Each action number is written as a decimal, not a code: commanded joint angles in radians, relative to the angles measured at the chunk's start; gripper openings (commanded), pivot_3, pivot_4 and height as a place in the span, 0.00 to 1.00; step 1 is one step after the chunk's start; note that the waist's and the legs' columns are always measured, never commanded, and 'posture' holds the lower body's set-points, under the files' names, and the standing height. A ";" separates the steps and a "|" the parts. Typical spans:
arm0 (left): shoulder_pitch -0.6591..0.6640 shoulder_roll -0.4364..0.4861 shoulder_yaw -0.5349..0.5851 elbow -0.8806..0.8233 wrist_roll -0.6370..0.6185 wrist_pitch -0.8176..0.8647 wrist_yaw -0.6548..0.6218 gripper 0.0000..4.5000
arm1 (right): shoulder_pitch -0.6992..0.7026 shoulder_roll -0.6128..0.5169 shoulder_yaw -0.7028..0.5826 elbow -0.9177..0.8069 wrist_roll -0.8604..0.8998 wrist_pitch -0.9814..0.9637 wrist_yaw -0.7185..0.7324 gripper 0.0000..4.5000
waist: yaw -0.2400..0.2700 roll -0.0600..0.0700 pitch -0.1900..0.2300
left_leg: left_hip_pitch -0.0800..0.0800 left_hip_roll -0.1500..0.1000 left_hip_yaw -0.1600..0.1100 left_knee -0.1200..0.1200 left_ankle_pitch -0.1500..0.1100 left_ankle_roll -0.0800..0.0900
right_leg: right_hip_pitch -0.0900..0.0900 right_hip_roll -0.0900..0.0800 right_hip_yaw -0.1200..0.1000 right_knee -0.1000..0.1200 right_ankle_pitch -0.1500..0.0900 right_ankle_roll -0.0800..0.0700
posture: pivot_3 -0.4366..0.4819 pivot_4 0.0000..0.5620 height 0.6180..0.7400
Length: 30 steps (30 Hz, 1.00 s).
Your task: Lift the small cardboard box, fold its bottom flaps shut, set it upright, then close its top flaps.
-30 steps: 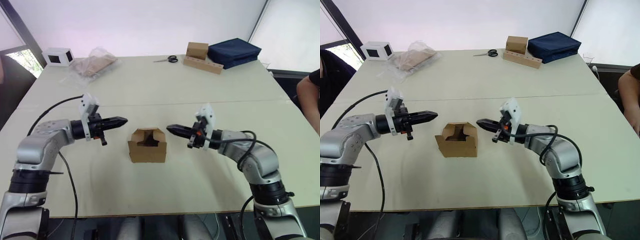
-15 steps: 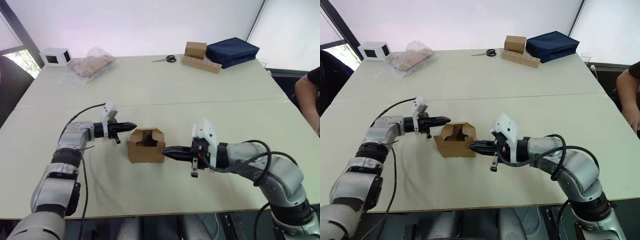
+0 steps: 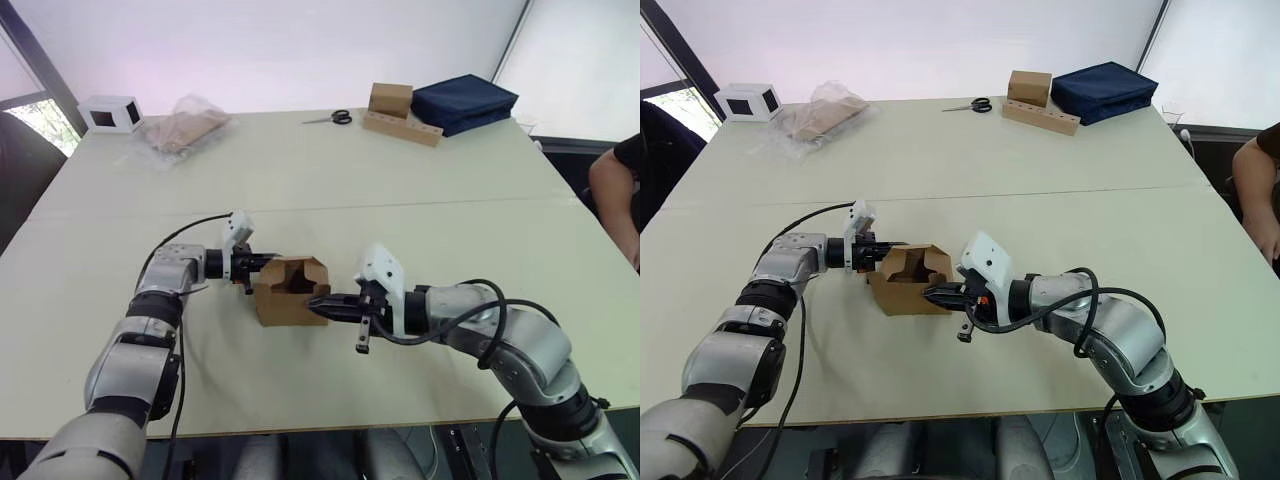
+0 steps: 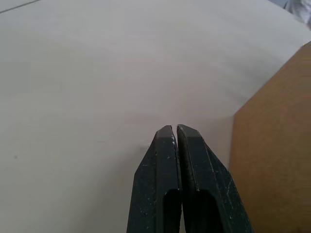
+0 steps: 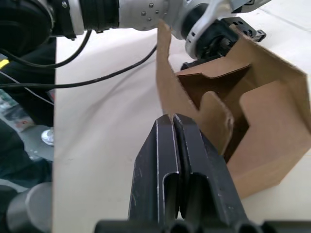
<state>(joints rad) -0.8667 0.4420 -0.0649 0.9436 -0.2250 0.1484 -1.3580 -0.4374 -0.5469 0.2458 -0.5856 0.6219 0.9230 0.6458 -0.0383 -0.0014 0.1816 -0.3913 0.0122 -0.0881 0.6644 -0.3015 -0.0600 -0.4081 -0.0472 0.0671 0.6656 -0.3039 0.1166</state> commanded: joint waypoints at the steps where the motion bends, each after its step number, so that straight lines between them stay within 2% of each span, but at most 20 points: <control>1: -0.035 0.020 0.018 -0.014 0.003 0.011 -0.027 0.02 | -0.030 0.022 0.010 -0.006 -0.018 -0.018 -0.006 0.00 | -0.004 0.000 0.000 | 0.000 0.000 0.000 0.000 0.000 0.000 | 0.000 0.000 0.000 0.000 0.000 0.000 | 0.48 0.27 1.00; 9: -0.039 0.028 0.013 -0.069 -0.009 0.070 -0.083 0.02 | -0.066 0.050 0.037 0.006 -0.044 -0.002 -0.016 0.00 | -0.006 0.000 0.000 | 0.000 0.000 -0.001 0.000 0.000 0.000 | 0.000 0.000 0.000 0.000 0.000 0.000 | 0.48 0.27 1.00; 18: -0.015 0.015 0.016 -0.136 -0.019 0.112 -0.094 0.02 | -0.077 0.064 0.051 0.021 -0.066 0.025 -0.025 0.00 | -0.006 0.000 0.000 | 0.000 0.000 -0.001 0.000 0.000 0.000 | 0.000 0.000 0.000 0.000 0.000 0.000 | 0.48 0.27 1.00; 25: 0.010 0.014 0.014 -0.171 -0.018 0.122 -0.094 0.02 | -0.083 0.138 0.028 0.083 -0.058 0.031 -0.056 0.00 | -0.006 0.000 0.000 | 0.000 0.000 -0.001 0.000 0.000 0.000 | 0.000 0.000 0.000 0.000 0.000 0.000 | 0.48 0.27 1.00; 30: 0.020 0.015 0.016 -0.195 -0.022 0.134 -0.095 0.02 | -0.086 0.145 0.025 0.073 -0.046 0.040 -0.045 0.00 | -0.006 0.000 0.000 | 0.000 0.000 -0.001 0.000 0.000 0.000 | 0.000 0.000 0.000 0.001 0.000 0.000 | 0.48 0.27 1.00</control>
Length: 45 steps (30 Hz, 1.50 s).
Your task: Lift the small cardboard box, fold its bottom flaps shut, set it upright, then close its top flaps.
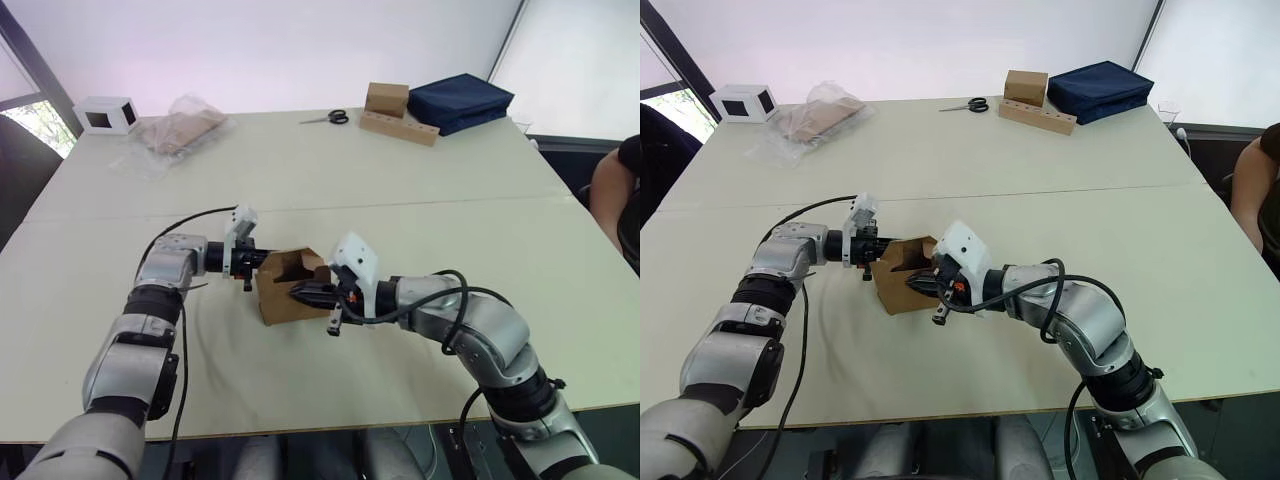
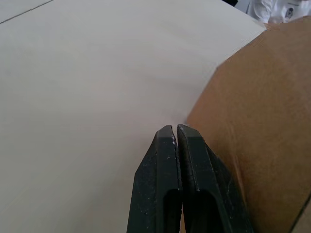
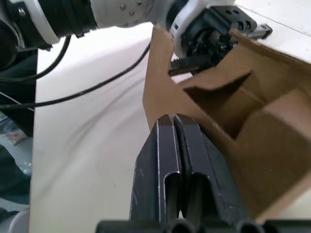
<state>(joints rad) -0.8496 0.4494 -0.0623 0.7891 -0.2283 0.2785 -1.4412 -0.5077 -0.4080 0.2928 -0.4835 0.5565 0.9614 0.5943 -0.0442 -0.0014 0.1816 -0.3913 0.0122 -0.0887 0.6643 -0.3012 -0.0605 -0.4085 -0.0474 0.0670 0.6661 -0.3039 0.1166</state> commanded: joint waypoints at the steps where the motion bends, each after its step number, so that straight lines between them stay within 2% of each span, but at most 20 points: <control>1: 0.004 0.008 0.014 -0.044 -0.018 0.003 -0.010 0.02 | -0.014 0.000 -0.023 -0.041 0.024 0.002 0.014 0.00 | 0.000 0.000 0.000 | 0.000 0.000 0.000 0.000 0.000 0.000 | 0.000 0.000 0.000 0.000 0.000 0.000 | 0.48 0.27 1.00; 7: 0.001 0.006 0.018 -0.051 -0.020 0.004 -0.004 0.02 | -0.042 -0.008 -0.030 -0.071 0.034 0.016 0.017 0.00 | -0.001 0.000 0.000 | 0.000 0.000 0.000 0.000 0.000 0.000 | 0.000 0.000 0.000 0.000 0.000 0.000 | 0.48 0.27 1.00; 24: 0.018 -0.016 0.014 -0.111 -0.029 0.029 0.000 0.02 | -0.048 0.019 0.047 0.077 -0.048 -0.039 0.038 0.00 | -0.001 0.000 0.000 | 0.000 0.000 0.000 0.000 0.000 0.000 | 0.000 0.000 0.000 0.000 0.000 0.000 | 0.48 0.27 1.00; 33: 0.033 -0.028 -0.002 -0.158 -0.040 0.056 -0.005 0.02 | -0.046 0.045 0.006 0.094 -0.015 -0.014 0.036 0.00 | -0.001 0.000 0.000 | 0.000 0.000 0.000 0.000 0.000 0.000 | 0.000 0.000 0.000 0.000 0.000 0.000 | 0.48 0.27 1.00; 38: 0.021 -0.045 -0.010 -0.139 -0.029 0.040 0.003 0.02 | -0.021 0.092 -0.070 0.105 0.045 0.023 0.019 0.00 | 0.000 0.000 0.000 | 0.000 0.000 0.000 0.000 0.000 -0.001 | 0.000 0.000 0.000 0.000 0.000 0.000 | 0.48 0.27 1.00; 45: -0.006 -0.057 -0.015 -0.055 0.005 -0.021 0.030 0.02 | -0.017 0.074 -0.052 0.116 0.025 0.037 0.021 0.00 | -0.001 0.000 0.000 | 0.000 0.000 0.000 0.000 0.000 -0.001 | 0.000 0.000 0.000 0.000 0.000 0.000 | 0.48 0.27 1.00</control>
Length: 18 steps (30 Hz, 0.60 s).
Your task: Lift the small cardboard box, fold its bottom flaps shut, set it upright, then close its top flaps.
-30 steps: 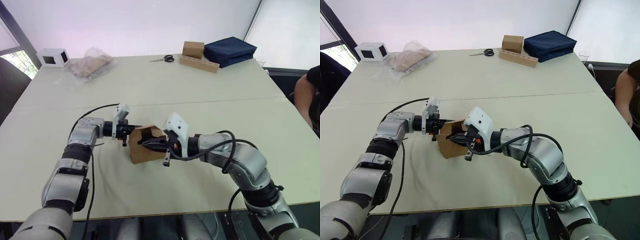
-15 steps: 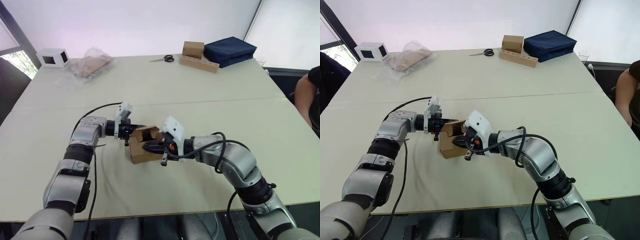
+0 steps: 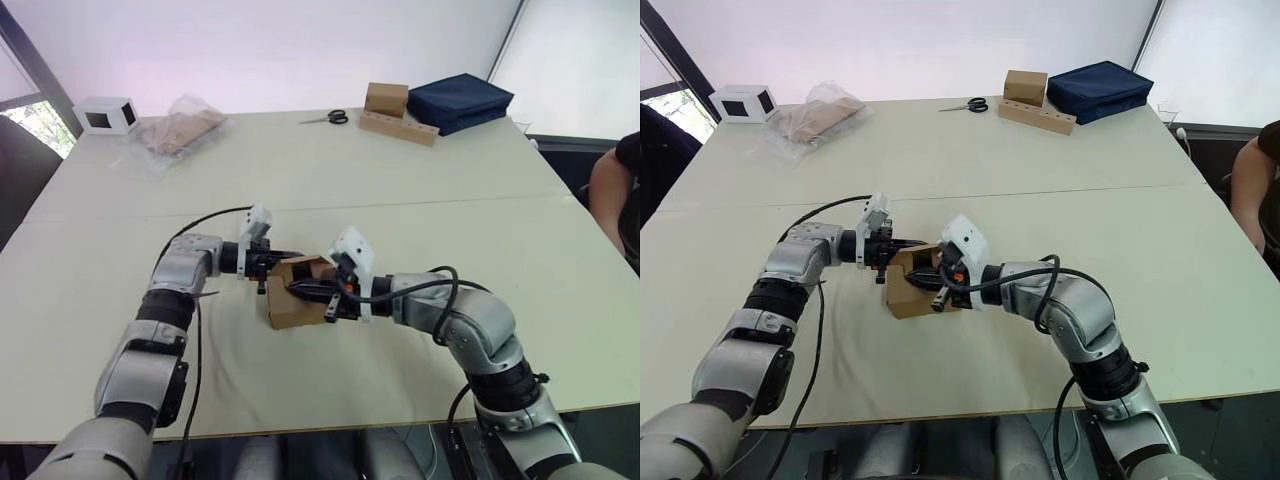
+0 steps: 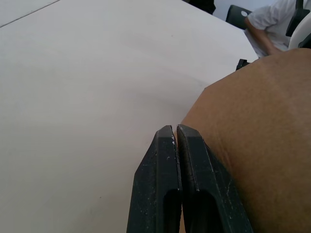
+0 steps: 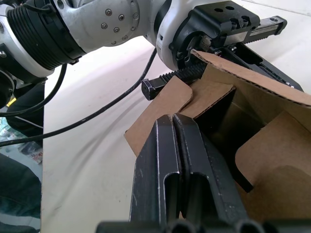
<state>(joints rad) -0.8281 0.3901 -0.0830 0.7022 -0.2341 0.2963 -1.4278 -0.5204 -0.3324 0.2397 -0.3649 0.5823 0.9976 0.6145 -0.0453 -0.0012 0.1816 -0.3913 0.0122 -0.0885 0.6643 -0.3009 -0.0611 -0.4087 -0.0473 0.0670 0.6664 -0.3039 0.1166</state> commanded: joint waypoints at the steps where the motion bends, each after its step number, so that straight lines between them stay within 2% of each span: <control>1: -0.033 0.004 0.008 0.042 0.013 -0.045 0.021 0.02 | -0.004 -0.003 0.004 0.001 -0.004 0.000 0.001 0.00 | 0.000 0.000 0.000 | 0.000 0.000 0.000 0.000 0.000 0.000 | 0.000 0.000 0.000 0.000 0.000 0.000 | 0.48 0.27 1.00; 9: -0.054 0.044 0.039 0.078 -0.005 -0.060 0.033 0.02 | 0.014 -0.010 0.020 0.023 -0.015 -0.001 0.009 0.00 | 0.000 0.000 0.000 | 0.000 0.000 0.000 0.000 0.000 0.000 | 0.000 0.000 0.000 0.000 0.000 0.000 | 0.48 0.27 1.00; 18: 0.014 0.074 0.065 -0.033 -0.029 -0.011 0.055 0.02 | 0.013 0.010 0.017 0.040 -0.010 -0.006 0.013 0.00 | -0.001 0.000 0.000 | 0.000 0.000 0.000 0.000 0.000 0.000 | 0.000 0.000 0.000 0.000 0.000 0.000 | 0.48 0.27 1.00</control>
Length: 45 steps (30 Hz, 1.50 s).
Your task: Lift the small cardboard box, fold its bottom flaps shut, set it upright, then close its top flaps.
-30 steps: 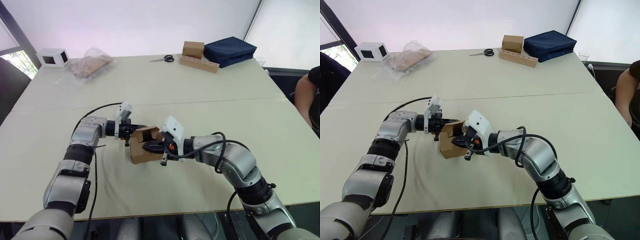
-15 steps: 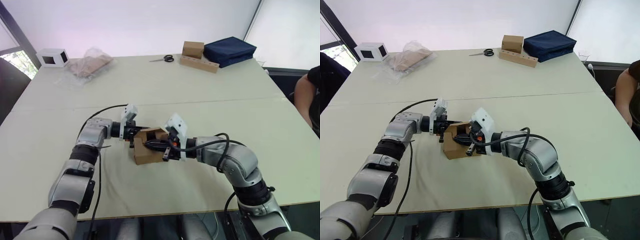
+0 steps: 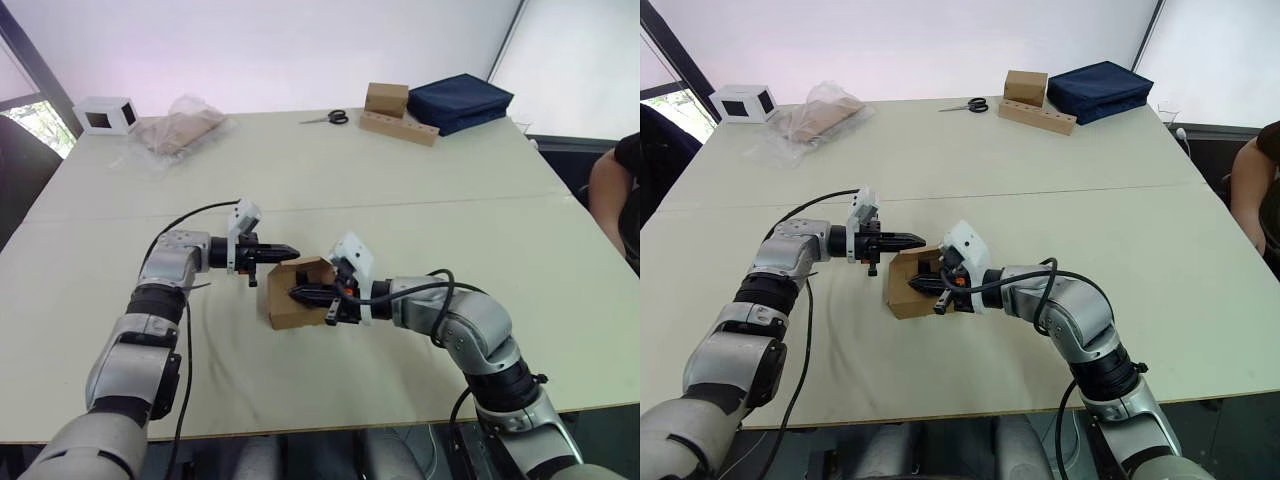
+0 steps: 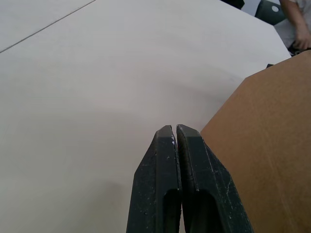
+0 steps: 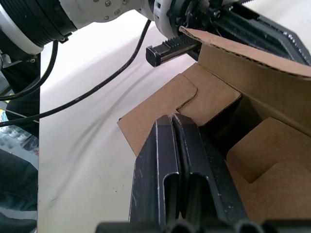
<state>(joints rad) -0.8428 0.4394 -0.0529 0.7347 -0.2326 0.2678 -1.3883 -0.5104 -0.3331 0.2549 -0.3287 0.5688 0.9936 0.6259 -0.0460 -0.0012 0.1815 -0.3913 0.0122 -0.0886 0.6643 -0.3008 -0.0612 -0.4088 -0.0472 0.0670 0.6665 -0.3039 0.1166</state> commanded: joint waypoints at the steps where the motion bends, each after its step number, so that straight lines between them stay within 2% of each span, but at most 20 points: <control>1: 0.039 0.028 0.038 -0.081 -0.033 0.024 0.022 0.02 | 0.001 0.013 0.001 0.006 0.004 -0.003 0.001 0.00 | -0.001 0.000 0.000 | 0.000 0.000 0.000 0.000 0.000 0.000 | 0.000 0.000 0.000 0.000 0.000 0.000 | 0.48 0.27 1.00; 7: 0.169 0.094 0.150 -0.270 -0.098 0.102 0.147 0.02 | -0.014 0.026 -0.014 0.009 0.016 -0.010 0.009 0.00 | -0.005 0.000 0.000 | 0.000 0.000 0.000 0.000 0.000 0.000 | -0.001 0.000 0.000 0.000 0.000 0.000 | 0.48 0.27 1.00; 16: 0.475 0.211 0.327 -0.853 -0.299 0.414 0.338 0.02 | -0.021 0.040 -0.028 0.018 0.018 -0.023 0.012 0.00 | -0.001 0.000 0.000 | 0.000 0.000 0.000 -0.001 0.000 0.001 | -0.001 -0.001 0.000 0.000 0.000 0.000 | 0.48 0.27 1.00; 22: 0.655 0.260 0.401 -1.121 -0.457 0.595 0.420 0.02 | -0.022 0.051 -0.036 0.020 0.020 -0.024 0.013 0.00 | 0.002 0.000 0.000 | 0.000 0.000 0.000 -0.001 -0.001 0.001 | 0.000 -0.002 0.000 0.000 0.000 0.000 | 0.48 0.27 1.00; 27: 0.724 0.233 0.422 -1.227 -0.534 0.639 0.513 0.02 | -0.019 0.052 -0.039 0.018 0.022 -0.022 0.016 0.00 | 0.002 0.000 0.000 | 0.000 0.000 0.000 -0.001 0.000 0.001 | 0.000 -0.002 0.000 0.000 0.000 0.000 | 0.48 0.27 1.00; 33: 0.743 0.208 0.379 -1.300 -0.596 0.654 0.596 0.02 | -0.003 0.045 -0.037 0.002 0.029 -0.011 0.017 0.00 | 0.002 0.000 0.000 | 0.000 0.000 0.000 -0.001 0.000 0.001 | 0.000 -0.002 0.000 0.000 0.000 0.000 | 0.48 0.27 1.00; 37: 0.744 0.220 0.300 -1.308 -0.559 0.618 0.603 0.02 | 0.002 0.050 -0.035 0.002 0.029 -0.008 0.011 0.00 | 0.002 0.000 0.000 | 0.000 0.000 0.000 -0.001 0.000 0.001 | 0.000 -0.002 0.000 0.000 0.000 0.000 | 0.48 0.27 1.00; 45: 0.751 0.200 0.222 -1.270 -0.525 0.568 0.628 0.02 | 0.002 0.051 -0.044 -0.009 0.027 -0.007 -0.001 0.00 | 0.002 0.000 0.000 | 0.000 0.000 0.000 -0.001 0.000 0.001 | 0.000 -0.001 0.001 0.000 0.000 0.000 | 0.48 0.27 1.00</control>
<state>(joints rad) -0.0910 0.6293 0.1879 -0.5271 -0.7748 0.8625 -0.7599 -0.5103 -0.2905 0.2276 -0.2960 0.5766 0.9881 0.6307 -0.0435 -0.0008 0.1814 -0.3911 0.0126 -0.0883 0.6629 -0.3013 -0.0605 -0.4090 -0.0484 0.0675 0.6662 -0.3039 0.1165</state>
